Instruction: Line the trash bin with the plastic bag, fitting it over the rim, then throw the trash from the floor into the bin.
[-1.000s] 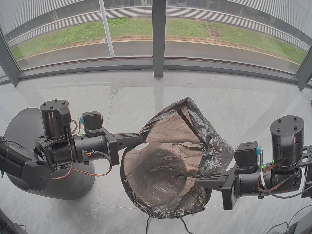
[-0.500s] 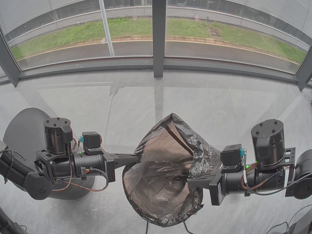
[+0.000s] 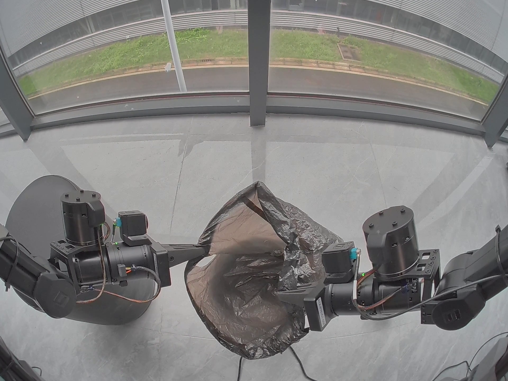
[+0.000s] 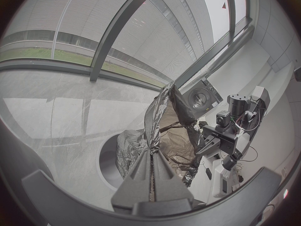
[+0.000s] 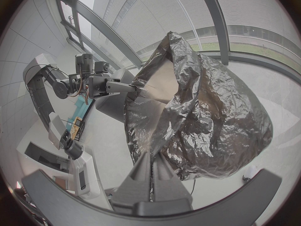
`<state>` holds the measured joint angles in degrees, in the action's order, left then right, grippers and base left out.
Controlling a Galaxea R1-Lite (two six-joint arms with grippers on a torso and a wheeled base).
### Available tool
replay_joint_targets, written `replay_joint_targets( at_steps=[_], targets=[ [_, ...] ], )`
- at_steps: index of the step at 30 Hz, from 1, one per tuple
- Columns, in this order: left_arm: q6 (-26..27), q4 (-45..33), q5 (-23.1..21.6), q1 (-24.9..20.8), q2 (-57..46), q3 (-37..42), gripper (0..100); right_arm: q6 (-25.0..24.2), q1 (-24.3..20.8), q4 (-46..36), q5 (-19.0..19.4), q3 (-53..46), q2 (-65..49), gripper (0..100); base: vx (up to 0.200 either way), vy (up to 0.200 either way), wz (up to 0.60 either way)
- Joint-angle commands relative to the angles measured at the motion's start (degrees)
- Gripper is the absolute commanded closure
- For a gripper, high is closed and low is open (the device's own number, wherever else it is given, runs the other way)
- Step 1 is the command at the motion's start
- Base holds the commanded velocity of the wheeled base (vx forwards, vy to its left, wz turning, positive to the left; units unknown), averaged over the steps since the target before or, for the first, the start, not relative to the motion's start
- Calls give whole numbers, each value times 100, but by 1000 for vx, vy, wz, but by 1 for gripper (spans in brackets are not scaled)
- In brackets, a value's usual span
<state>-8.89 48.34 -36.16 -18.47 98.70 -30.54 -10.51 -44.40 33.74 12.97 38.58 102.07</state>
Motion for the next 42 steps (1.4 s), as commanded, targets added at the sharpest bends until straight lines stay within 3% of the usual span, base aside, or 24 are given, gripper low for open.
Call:
replay_joint_targets(
  at_steps=[1,7,12,26,30,42],
  targets=[
    [-17,0,-23,28,-26,-5,100,-48,-60,1,4,299,340,100,0,0,0],
    [-43,-17,-32,80,-245,39,100,-470,-412,-61,276,624,313,100,0,0,0],
    [-122,-17,-32,124,-333,215,100,-619,-614,-96,259,738,313,100,0,0,0],
    [-201,-17,-93,212,-694,514,100,-637,-166,1,259,659,814,100,0,0,0],
    [-245,-79,-339,221,-913,531,100,-637,-210,1,267,659,735,100,0,0,0],
    [-245,-61,-287,282,-755,707,100,-707,-166,1,311,642,779,100,0,0,0]
  ],
)
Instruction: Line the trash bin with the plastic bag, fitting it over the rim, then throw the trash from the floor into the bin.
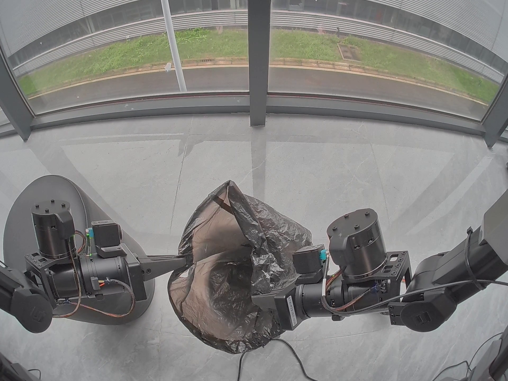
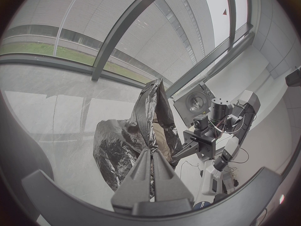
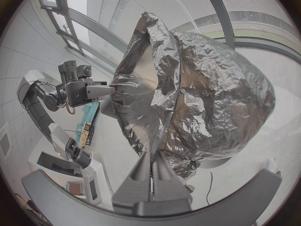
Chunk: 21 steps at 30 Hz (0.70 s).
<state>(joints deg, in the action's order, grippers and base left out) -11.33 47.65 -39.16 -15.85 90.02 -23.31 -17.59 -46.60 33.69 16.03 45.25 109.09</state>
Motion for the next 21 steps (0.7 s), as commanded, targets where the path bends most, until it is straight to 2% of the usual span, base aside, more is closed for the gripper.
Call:
replay_joint_targets(
  at_steps=[1,8,15,17,18,21],
  targets=[
    [-1,7,13,20,148,-25,100,1,64,6,-3,-43,95,100,0,0,0],
    [-10,7,40,20,412,-33,100,-7,310,-3,49,-78,262,100,0,0,0],
    [-177,16,-39,-24,447,-104,100,-69,336,-126,498,-368,-99,100,0,0,0],
    [-177,16,-39,-24,447,-104,100,-69,336,-126,498,-368,-99,100,0,0,0],
    [-256,16,-75,-103,315,-200,100,-262,310,-364,585,-385,-415,100,0,0,0],
    [-362,7,-180,-147,148,-192,100,-394,284,-575,603,-368,-661,100,0,0,0]
  ],
)
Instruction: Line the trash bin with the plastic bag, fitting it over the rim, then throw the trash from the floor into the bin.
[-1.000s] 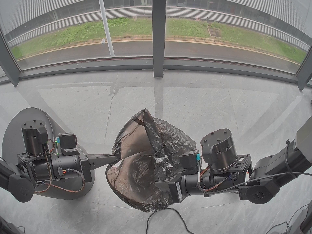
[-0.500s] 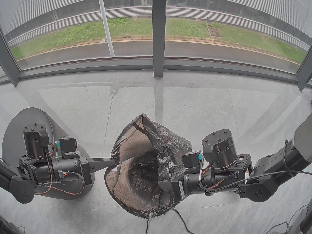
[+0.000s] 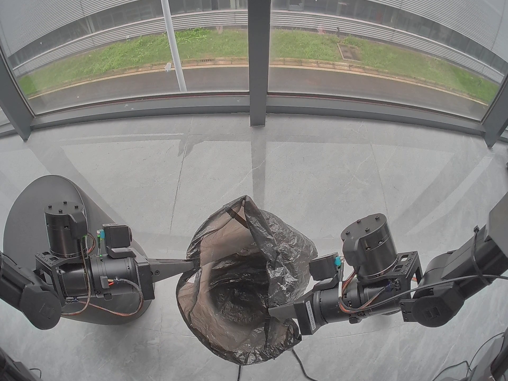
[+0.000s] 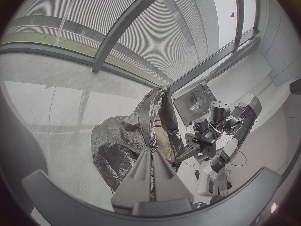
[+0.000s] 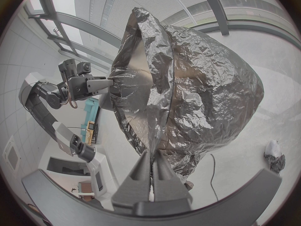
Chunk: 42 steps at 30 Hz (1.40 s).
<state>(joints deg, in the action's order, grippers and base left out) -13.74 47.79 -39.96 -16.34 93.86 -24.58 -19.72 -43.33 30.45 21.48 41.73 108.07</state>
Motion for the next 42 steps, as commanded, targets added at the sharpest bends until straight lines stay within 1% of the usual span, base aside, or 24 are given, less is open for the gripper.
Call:
replay_joint_targets(
  at_steps=[1,6,10,20,26,32,35,38,41,42],
  targets=[
    [-147,-6,-108,-115,-280,-38,100,-190,-44,-259,58,-24,-576,100,0,0,0],
    [-314,-24,-117,-151,-377,208,100,-190,-44,-259,49,-104,-524,100,0,0,0],
    [-322,-24,-117,-151,-289,392,100,-198,-44,-206,40,-235,-313,100,0,0,0],
    [-322,-6,-126,-142,-324,480,100,-190,-53,-198,49,-288,-269,100,0,0,0],
    [-331,3,-302,-151,-561,665,100,-190,-282,-189,76,-306,-366,100,0,0,0],
    [-498,11,-302,-98,-702,717,100,-190,-484,-180,216,-534,-497,100,0,0,0],
    [-516,11,-284,-72,-579,709,100,-181,-466,-180,225,-613,-436,100,0,0,0],
    [-463,46,-258,-63,-201,638,100,-172,-352,-171,216,-604,-225,100,0,0,0],
    [-428,196,-249,-72,300,427,100,-119,0,-66,207,-508,56,100,0,0,0],
    [-419,240,-240,-63,379,383,100,-119,43,-22,207,-490,100,100,0,0,0]
  ],
)
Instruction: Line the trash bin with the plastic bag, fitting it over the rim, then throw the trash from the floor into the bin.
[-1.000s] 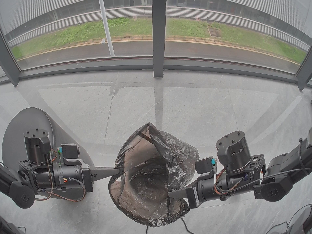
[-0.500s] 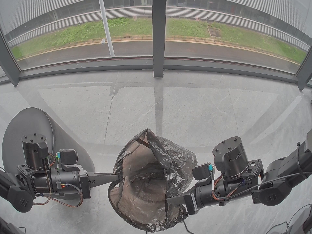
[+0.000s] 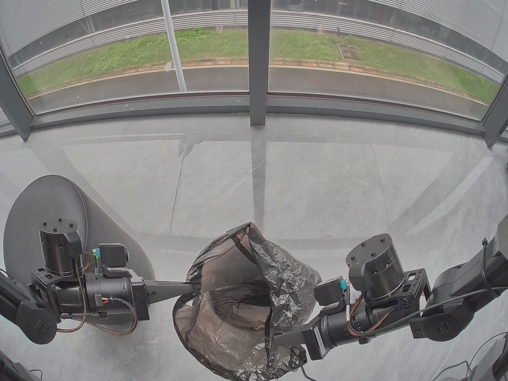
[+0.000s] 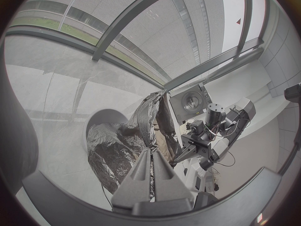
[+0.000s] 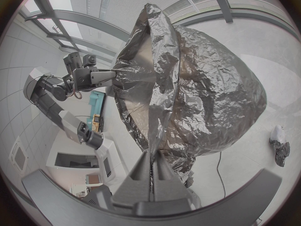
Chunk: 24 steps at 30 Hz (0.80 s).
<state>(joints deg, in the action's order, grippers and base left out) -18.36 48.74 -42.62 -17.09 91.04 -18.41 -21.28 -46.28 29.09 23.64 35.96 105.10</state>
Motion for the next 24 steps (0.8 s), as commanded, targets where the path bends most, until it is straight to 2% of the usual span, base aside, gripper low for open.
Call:
replay_joint_targets(
  at_steps=[1,8,11,24],
  targets=[
    [52,312,34,4,933,-374,100,54,497,291,-8,139,565,100,0,0,0],
    [-27,1665,465,4,2111,-1411,100,256,1156,1301,-61,473,1074,100,0,0,0],
    [-98,1823,544,13,2243,-1736,100,274,1217,1442,-70,631,1039,100,0,0,0],
    [-230,1876,544,-339,2348,-1200,100,283,1191,1442,-70,174,846,100,0,0,0]
  ],
)
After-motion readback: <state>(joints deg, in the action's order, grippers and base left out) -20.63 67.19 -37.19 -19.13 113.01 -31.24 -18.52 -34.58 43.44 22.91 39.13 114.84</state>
